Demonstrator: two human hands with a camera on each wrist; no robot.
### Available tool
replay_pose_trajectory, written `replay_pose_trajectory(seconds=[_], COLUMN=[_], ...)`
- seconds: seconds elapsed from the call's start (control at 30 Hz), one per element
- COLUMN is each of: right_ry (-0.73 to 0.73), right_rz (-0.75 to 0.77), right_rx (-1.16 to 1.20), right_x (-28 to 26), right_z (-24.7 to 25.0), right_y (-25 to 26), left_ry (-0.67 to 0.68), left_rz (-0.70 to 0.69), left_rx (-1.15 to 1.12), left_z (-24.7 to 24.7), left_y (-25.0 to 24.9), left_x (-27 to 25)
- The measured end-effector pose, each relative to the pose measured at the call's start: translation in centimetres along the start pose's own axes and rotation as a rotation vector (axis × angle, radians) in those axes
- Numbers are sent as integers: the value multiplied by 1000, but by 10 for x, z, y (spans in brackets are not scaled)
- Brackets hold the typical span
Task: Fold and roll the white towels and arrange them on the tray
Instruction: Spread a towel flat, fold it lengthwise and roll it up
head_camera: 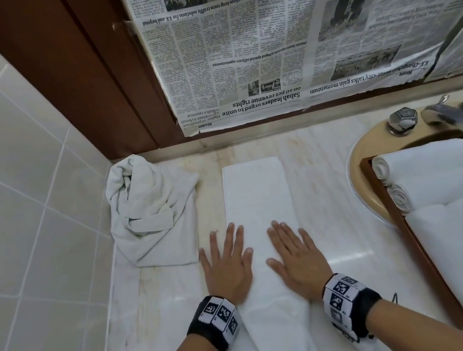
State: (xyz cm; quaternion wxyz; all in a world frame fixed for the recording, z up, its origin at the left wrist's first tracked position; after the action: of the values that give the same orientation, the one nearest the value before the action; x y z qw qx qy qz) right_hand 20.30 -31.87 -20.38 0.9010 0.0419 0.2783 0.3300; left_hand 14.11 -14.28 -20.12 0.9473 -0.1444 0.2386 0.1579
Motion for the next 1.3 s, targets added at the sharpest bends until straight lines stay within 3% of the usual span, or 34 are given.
replay_pose_trajectory(seconds=[0.37, 0.53, 0.6, 0.8, 1.1, 1.17, 1.3], right_ry=[16, 24, 5, 12, 23, -6, 5], right_rz=[45, -80, -111, 71, -88, -123, -51], right_rx=[-71, -6, 28, -42, -1, 54, 68], right_x=[34, 58, 53, 16, 5, -5, -28], right_z=[32, 61, 63, 24, 29, 27, 5], right_y=[-41, -59, -55, -14, -57, -51, -25], left_ry=[-3, 19, 44, 37, -1, 8, 34], left_rz=[78, 103, 68, -50, -2, 6, -15], left_rx=[-87, -136, -179, -111, -133, -159, -126], left_z=[10, 22, 28, 12, -2, -2, -10], left_y=[-24, -33, -32, -36, -5, -7, -21], left_x=[29, 45, 45, 16, -3, -10, -23])
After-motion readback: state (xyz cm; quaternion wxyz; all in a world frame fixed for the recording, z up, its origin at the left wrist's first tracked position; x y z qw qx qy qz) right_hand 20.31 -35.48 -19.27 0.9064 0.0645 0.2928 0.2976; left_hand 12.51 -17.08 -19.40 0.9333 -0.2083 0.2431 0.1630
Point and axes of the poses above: each hand's wrist, its own x-axis towards the middle knuckle, its own z-axis out of the back of the hand, y = z × x, the point moved 2 cm from there along x, towards the middle knuckle, and after that the axes turned 13 degrees about y, right-handed, at the moved point
